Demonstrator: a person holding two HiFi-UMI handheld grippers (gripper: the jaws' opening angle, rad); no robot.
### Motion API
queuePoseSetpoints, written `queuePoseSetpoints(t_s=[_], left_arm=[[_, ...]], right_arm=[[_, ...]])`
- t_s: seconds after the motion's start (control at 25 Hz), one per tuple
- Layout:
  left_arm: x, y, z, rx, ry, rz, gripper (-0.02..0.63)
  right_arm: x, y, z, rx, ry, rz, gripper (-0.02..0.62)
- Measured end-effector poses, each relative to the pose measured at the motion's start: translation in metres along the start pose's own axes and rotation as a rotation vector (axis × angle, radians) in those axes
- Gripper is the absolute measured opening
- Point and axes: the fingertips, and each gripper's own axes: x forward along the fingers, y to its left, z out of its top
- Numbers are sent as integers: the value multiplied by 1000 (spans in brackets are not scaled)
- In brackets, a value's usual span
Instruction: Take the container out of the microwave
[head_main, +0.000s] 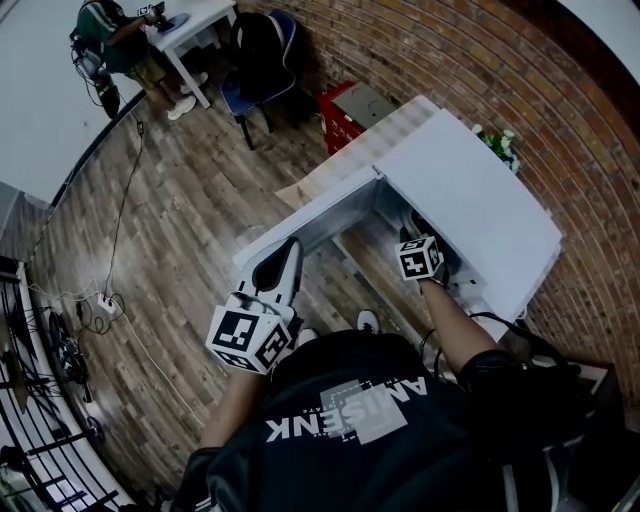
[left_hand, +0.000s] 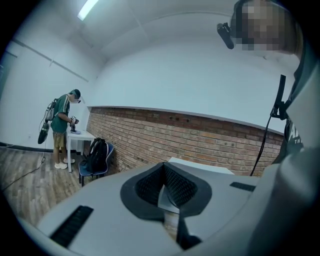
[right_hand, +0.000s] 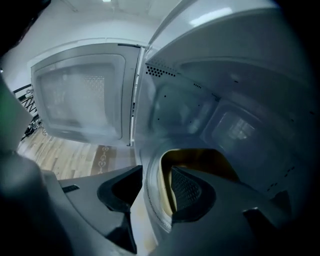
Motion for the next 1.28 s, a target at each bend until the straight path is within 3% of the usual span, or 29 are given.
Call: queuePoseSetpoints(t_s=[0.28,0.48,0.64,0.8,1.28], left_arm=[[-2,-1,0,10,-3,19,11],[-1,-1,4,14,-6,25,11],[-1,-4,6,24,-11,17,11],[-5,-6,10,31,-16,10,11],[-19,-1,12,31,-22,-17,11]], right_arm=[[14,-8,-8,-141,49,-72,206],[21,-12,-7,-220,62,-87,139],[21,-17,-8,-230,69,-101,76],[18,-15,-9,-210,80,-91,56],[-1,13,-8,-154,60,-11,51]])
